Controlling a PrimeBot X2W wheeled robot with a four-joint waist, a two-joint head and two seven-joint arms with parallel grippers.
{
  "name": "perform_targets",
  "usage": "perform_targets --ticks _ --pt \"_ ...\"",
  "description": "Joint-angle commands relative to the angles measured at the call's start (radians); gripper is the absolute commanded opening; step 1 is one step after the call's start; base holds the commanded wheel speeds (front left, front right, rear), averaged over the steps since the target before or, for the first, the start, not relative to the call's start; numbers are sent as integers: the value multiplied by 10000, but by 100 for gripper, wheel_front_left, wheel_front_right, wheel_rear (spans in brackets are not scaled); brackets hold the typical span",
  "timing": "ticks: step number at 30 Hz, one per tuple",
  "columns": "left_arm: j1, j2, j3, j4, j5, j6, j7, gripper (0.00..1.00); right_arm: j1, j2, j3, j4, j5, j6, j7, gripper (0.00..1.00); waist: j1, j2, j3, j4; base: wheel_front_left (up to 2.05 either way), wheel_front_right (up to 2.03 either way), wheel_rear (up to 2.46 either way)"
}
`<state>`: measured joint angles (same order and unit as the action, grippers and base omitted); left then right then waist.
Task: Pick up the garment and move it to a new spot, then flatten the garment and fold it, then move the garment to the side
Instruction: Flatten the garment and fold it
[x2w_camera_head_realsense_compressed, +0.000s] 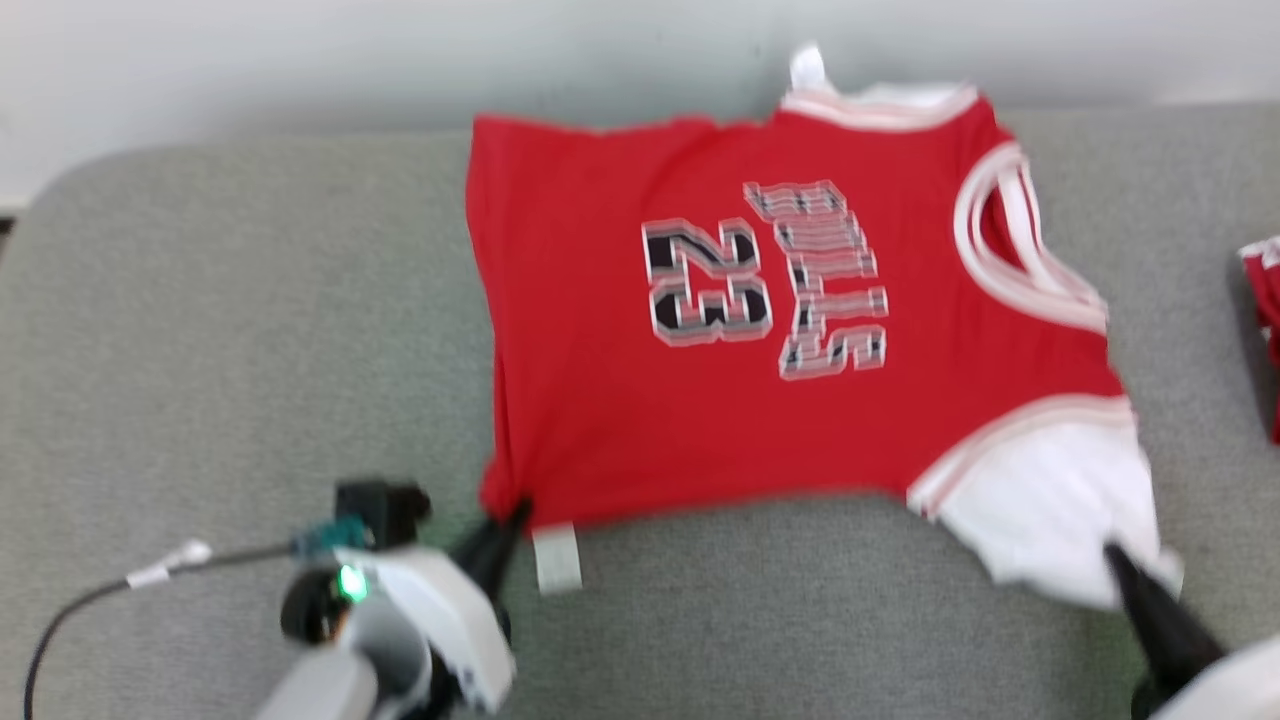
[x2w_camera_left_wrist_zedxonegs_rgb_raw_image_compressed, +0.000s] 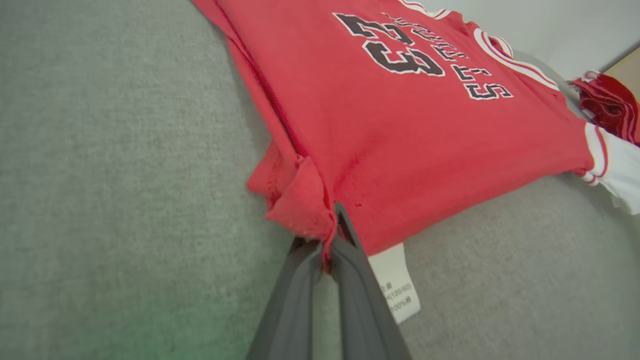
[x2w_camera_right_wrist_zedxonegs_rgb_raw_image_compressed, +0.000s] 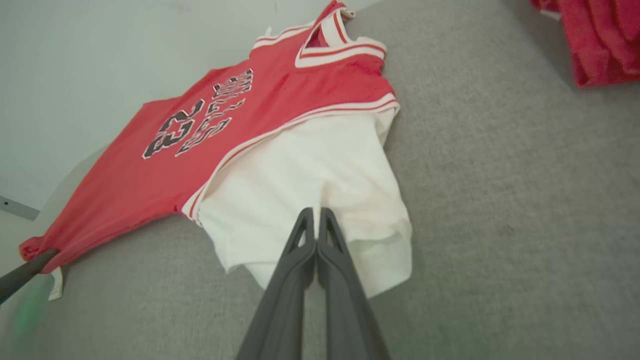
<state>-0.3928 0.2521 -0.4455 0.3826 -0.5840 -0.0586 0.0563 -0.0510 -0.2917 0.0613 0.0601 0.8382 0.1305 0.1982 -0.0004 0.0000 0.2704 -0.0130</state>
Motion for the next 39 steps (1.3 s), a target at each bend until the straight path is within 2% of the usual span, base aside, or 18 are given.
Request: perform_targets --ticks 1,9,14,20,27,32,37,38,39 --pt "592 175 -46 -414 -106 179 310 0 552 34 -150 -237 -168 -2 196 0 4 0 -601 151 0 0 0" --pt "3732 1191 -425 -4137 -926 1435 3245 0 3859 744 -1251 -2692 -981 -2 2761 0 4 0 -1069 295 0 0 0" --pt "4364 1662 -47 -6011 -1748 2282 4877 0 4398 1188 -2054 -4268 -1247 -2 4401 0 4 0 -961 323 0 0 0" --pt "3292 1839 384 -6621 -2416 2883 6439 0 2787 913 -2427 -4866 -1495 -2 6406 0 4 0 -558 325 0 0 0" --pt "1462 1740 545 -6170 -2842 3196 7760 0 -10 148 -2139 -4382 -1912 -2 8263 0 4 0 141 469 0 0 0" --pt "469 1565 493 -5698 -2740 3310 8140 0 -1439 -93 -1890 -3832 -2302 -2 8803 0 4 0 581 649 0 0 0" --pt "-554 1243 435 -5176 -2598 3412 8249 0 -2818 -292 -1528 -3057 -2785 -2 8722 0 4 0 1009 834 0 0 0" --pt "-725 1154 436 -5085 -2599 3441 8234 13 -3002 -310 -1442 -2869 -2816 -2 8636 0 4 0 1060 860 0 0 0" --pt "-879 1092 428 -4995 -2598 3445 8218 40 -3159 -307 -1359 -2706 -2878 -2 8527 0 4 0 1089 876 0 0 0"
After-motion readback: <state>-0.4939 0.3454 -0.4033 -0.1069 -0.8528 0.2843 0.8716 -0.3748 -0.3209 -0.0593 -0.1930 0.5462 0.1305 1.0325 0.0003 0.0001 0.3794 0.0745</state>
